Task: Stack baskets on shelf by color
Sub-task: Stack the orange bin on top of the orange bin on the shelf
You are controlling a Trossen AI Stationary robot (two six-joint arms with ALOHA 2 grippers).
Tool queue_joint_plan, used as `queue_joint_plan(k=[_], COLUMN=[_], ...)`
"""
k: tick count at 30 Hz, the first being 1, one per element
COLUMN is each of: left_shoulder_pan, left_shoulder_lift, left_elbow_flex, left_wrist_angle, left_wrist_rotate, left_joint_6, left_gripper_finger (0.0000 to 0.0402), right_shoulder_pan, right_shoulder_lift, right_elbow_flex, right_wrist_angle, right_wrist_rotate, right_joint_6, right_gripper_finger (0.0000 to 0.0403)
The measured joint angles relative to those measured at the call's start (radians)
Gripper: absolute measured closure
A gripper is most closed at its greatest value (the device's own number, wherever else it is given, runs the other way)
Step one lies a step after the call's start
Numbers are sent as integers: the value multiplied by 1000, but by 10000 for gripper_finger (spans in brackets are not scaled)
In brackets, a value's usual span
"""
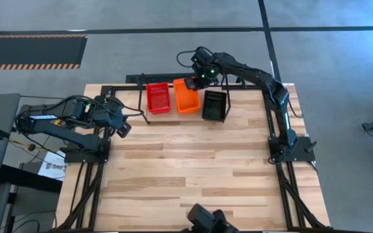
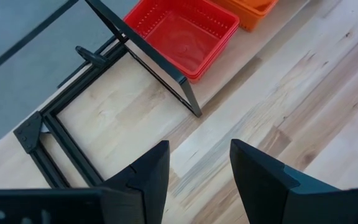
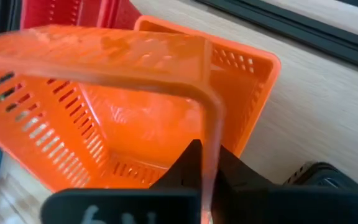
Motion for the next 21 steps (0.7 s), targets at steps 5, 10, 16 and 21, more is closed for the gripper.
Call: queue_joint_plan(k=[5,10,16,21], left_shoulder_pan=[0,0,0,0], left_shoulder_lift=[0,0,0,0], left_elbow_flex=[0,0,0,0], left_wrist_angle=[3,3,3,3], left_wrist_rotate=[0,0,21,27], left_joint_6=[-3,-12,-17,-21], left_gripper_finger=[244,244,244,244], right_shoulder_pan=[11,19,17,18], right_shoulder_lift=[0,0,0,-1], right_elbow_flex=[0,0,0,0], right_wrist_angle=[-8,-5,-6,-13], right_wrist_rotate=[4,8,4,-26], right_joint_6=[-1,-13,-28,-42], right_gripper_finger=[338,299,258,239])
